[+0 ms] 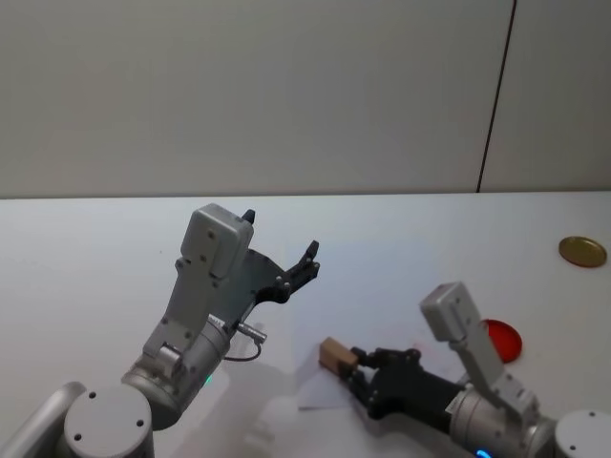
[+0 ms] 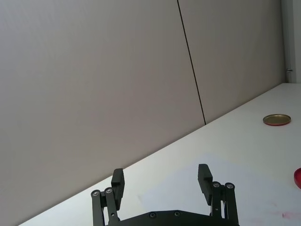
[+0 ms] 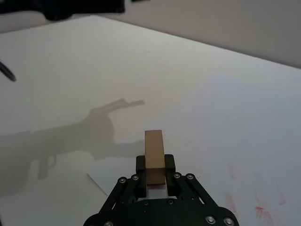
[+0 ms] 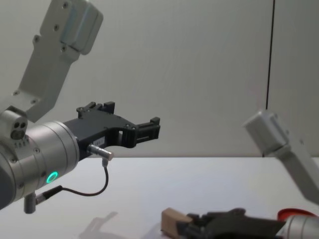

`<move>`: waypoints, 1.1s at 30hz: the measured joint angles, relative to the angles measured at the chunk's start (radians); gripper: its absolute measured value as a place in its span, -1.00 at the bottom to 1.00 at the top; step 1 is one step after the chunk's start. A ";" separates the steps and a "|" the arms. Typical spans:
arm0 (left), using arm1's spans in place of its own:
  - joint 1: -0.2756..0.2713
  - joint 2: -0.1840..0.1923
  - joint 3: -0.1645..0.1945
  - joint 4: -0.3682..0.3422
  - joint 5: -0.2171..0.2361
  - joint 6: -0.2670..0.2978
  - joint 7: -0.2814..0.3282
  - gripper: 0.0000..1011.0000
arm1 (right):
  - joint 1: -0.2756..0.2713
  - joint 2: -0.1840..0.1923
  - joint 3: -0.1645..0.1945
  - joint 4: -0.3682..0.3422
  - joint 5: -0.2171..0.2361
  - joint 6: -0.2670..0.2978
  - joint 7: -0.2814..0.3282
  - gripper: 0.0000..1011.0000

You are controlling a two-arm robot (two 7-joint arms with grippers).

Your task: Use the one hand to pick up the stamp and affix it onto the A4 paper.

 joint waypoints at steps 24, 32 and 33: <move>0.000 0.000 0.000 0.000 0.000 0.000 0.000 0.96 | -0.058 0.135 0.131 -0.137 0.155 -0.053 -0.087 -0.58; 0.000 0.000 0.000 0.000 0.000 0.000 0.000 0.96 | -0.092 0.186 0.167 -0.158 0.166 -0.044 -0.113 -0.57; 0.000 0.000 0.000 0.000 0.000 0.000 0.000 0.96 | -0.095 0.190 0.170 -0.159 0.166 -0.043 -0.115 -0.57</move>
